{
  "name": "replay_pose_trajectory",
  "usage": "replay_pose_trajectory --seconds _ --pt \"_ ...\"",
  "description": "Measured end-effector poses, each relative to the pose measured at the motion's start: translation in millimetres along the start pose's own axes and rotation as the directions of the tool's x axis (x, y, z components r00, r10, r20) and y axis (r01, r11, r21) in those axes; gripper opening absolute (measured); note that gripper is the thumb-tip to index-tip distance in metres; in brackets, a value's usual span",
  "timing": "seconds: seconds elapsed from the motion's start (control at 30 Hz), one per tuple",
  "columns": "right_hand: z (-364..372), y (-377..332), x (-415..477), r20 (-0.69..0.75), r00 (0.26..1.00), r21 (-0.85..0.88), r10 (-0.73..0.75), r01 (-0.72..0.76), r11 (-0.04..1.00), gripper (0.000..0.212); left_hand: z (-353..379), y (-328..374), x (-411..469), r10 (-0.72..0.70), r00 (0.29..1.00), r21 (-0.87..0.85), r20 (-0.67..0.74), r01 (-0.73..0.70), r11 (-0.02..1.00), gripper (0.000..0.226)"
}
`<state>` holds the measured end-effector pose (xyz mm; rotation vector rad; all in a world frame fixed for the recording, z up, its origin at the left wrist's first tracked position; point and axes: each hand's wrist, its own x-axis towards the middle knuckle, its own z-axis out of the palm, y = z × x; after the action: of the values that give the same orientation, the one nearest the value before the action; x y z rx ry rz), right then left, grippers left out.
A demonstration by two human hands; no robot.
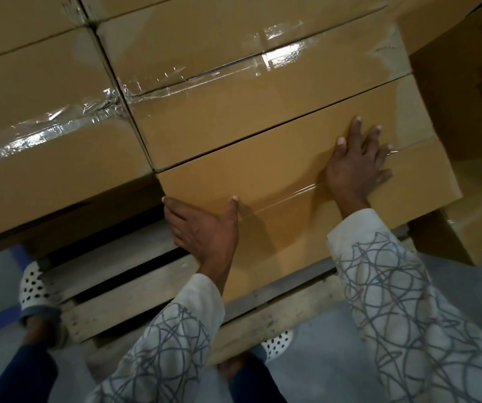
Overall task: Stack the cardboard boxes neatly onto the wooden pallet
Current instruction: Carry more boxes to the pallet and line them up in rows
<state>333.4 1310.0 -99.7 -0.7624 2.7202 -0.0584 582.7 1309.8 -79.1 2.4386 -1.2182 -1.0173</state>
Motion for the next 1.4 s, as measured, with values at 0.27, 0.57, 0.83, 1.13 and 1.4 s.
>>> replay_pose_trajectory --seconds 0.27,0.57,0.83,1.13,1.4 --pt "-8 -1 -6 0.055 0.998 0.023 -0.031 0.029 0.999 0.059 -7 6 3 -0.023 0.996 0.0 0.087 0.023 1.0 0.138" --pt "18 2 -155 0.117 0.991 0.132 -0.06 0.045 0.99 0.067 -36 -4 7 0.025 0.974 -0.036 0.226 -0.018 0.999 0.12" --pt "47 -29 -263 0.211 0.975 0.261 0.065 -0.12 0.958 0.073 -58 -8 19 0.047 0.942 -0.154 0.332 0.005 0.988 0.101" --pt "50 -51 -270 0.191 0.978 0.289 0.082 -0.136 0.948 0.072 -72 -8 25 0.044 0.92 -0.134 0.391 0.009 0.991 0.094" --pt "48 -45 -269 0.254 0.966 0.249 0.041 -0.107 0.963 0.08 -76 -17 37 0.04 0.867 -0.096 0.498 0.009 0.995 0.107"
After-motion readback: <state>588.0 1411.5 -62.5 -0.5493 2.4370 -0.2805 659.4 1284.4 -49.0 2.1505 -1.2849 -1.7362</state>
